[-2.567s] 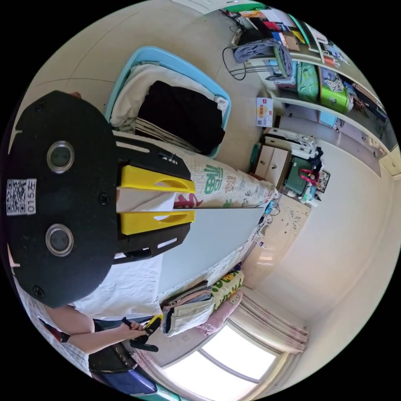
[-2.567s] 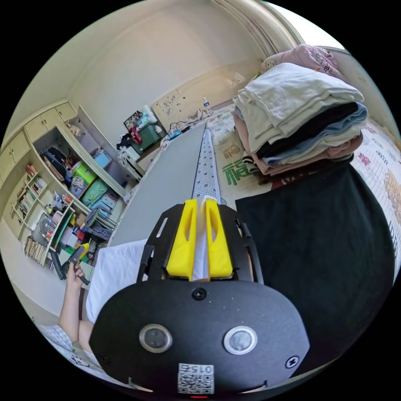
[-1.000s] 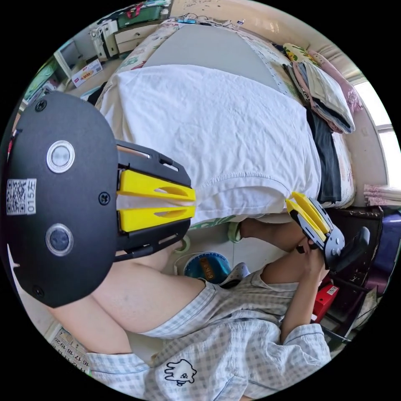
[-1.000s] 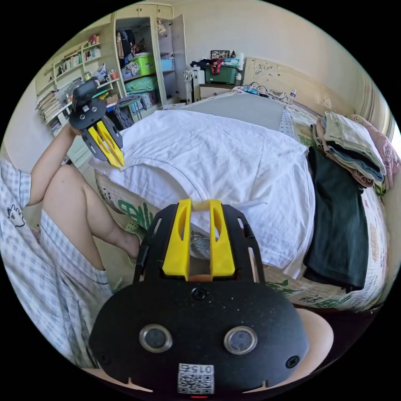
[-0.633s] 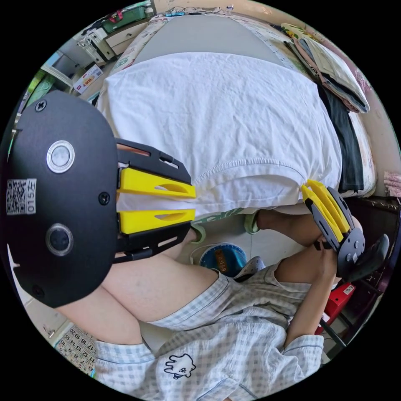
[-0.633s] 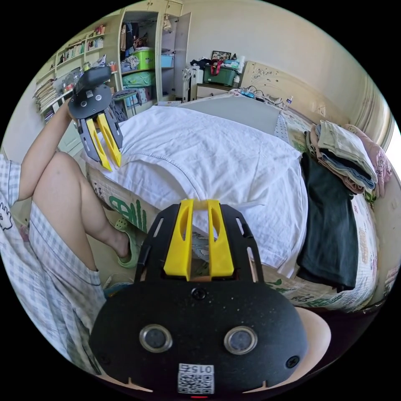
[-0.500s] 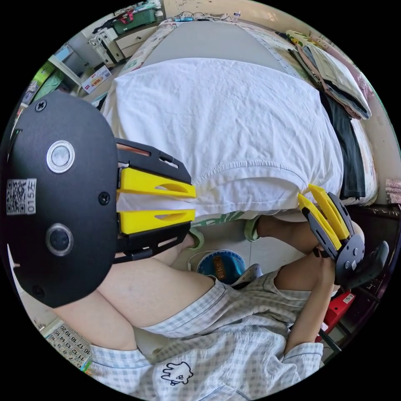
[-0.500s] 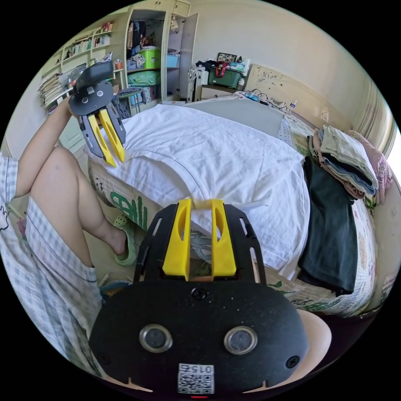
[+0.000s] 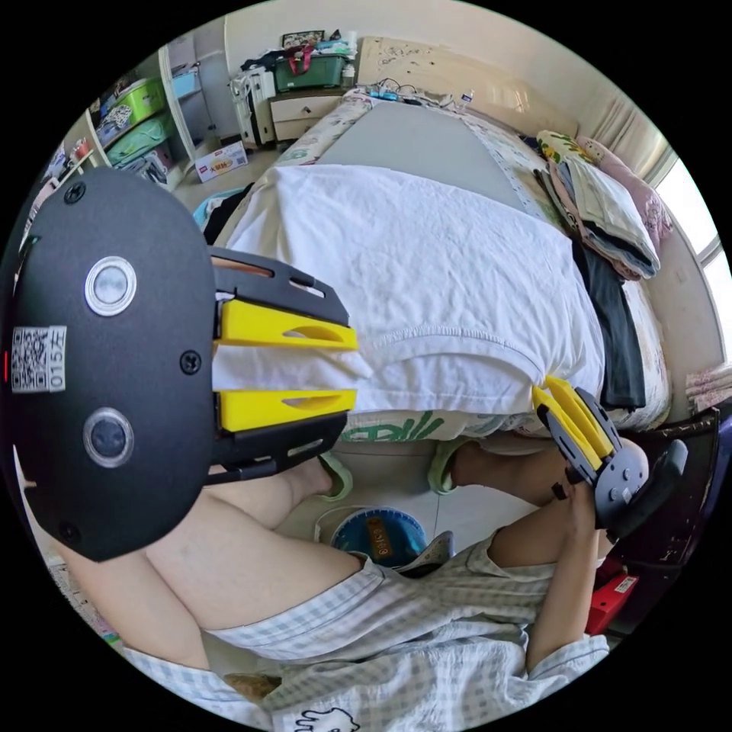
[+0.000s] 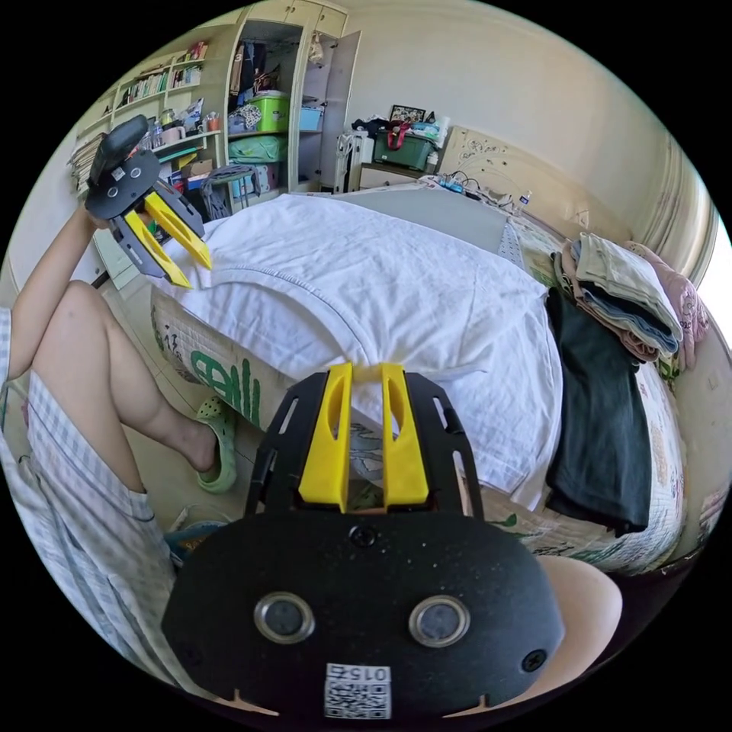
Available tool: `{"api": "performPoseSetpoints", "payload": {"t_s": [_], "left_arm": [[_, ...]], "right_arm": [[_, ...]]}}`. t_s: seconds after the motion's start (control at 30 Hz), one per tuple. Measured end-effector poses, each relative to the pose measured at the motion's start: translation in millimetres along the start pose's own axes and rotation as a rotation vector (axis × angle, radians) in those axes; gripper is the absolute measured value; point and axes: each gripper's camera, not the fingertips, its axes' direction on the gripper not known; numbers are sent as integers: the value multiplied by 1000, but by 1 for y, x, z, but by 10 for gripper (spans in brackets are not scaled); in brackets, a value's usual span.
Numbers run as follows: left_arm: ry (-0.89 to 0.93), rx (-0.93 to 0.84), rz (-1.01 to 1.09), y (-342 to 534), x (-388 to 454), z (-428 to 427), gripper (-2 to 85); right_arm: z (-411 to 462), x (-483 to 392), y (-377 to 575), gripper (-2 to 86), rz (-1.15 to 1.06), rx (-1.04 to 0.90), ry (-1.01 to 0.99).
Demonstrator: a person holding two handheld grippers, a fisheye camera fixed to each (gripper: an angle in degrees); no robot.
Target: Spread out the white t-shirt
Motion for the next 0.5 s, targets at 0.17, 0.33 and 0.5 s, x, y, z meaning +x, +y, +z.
{"api": "performPoseSetpoints", "payload": {"t_s": [0.17,0.33,0.5], "left_arm": [[32,25,-14,2,-5,1,45],[67,43,1,7,-7,-9,18],[95,29,42,6,0,-12,11]], "right_arm": [[-8,-5,43,53,16,-5,-21],[-28,-22,90,46,-32,-40,-21],[-35,-43,164,32,-58,-78,-20]]}}
